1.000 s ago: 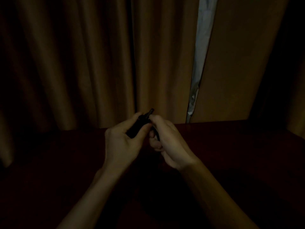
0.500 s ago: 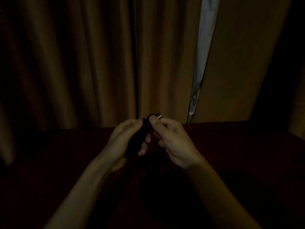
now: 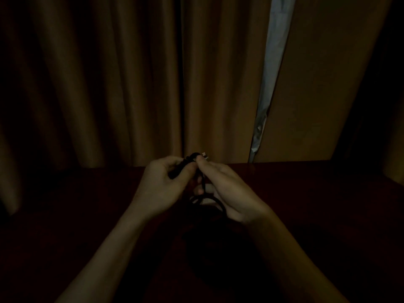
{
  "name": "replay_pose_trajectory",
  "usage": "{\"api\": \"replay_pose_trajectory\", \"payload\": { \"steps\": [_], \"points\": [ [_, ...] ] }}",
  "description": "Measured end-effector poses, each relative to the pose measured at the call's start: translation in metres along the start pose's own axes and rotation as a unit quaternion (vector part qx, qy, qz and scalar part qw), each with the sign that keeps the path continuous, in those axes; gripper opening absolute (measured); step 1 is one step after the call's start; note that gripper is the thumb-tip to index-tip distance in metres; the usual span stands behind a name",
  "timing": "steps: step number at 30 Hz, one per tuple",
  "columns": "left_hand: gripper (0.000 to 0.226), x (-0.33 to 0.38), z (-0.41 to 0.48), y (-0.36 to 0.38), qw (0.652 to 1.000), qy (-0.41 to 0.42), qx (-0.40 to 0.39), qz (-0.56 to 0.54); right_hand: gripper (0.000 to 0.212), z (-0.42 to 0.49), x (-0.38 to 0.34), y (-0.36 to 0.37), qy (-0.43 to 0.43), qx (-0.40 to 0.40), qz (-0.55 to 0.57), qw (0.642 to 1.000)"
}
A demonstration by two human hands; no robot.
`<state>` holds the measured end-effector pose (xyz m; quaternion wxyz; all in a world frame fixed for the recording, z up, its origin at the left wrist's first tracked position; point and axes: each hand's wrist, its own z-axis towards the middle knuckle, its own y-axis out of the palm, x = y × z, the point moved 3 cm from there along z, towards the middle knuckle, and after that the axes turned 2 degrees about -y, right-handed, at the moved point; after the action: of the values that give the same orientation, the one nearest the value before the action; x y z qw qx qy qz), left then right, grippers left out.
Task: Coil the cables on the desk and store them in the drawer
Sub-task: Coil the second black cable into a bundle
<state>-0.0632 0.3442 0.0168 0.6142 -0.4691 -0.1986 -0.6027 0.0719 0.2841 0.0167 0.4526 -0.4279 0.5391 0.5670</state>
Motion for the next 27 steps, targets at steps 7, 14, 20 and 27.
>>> {"api": "replay_pose_trajectory", "payload": {
  "steps": [7,14,20,27],
  "points": [
    [0.038,0.0,-0.013,0.006,0.932,0.185,0.07,0.303,0.037,-0.002,0.006,0.005,0.003,0.022,0.026,0.999],
    [0.034,0.004,-0.007,0.012,0.997,0.053,-0.056,0.018,0.04,-0.001,0.002,0.001,-0.039,0.01,-0.008,0.999],
    [0.034,0.002,-0.006,0.004,0.995,0.078,-0.001,0.062,0.036,0.001,0.001,-0.009,0.024,-0.041,-0.065,0.997],
    [0.043,-0.009,-0.008,0.005,0.991,0.079,-0.038,0.103,0.042,0.004,0.005,-0.017,0.039,-0.037,-0.141,0.989]
  ]
}}
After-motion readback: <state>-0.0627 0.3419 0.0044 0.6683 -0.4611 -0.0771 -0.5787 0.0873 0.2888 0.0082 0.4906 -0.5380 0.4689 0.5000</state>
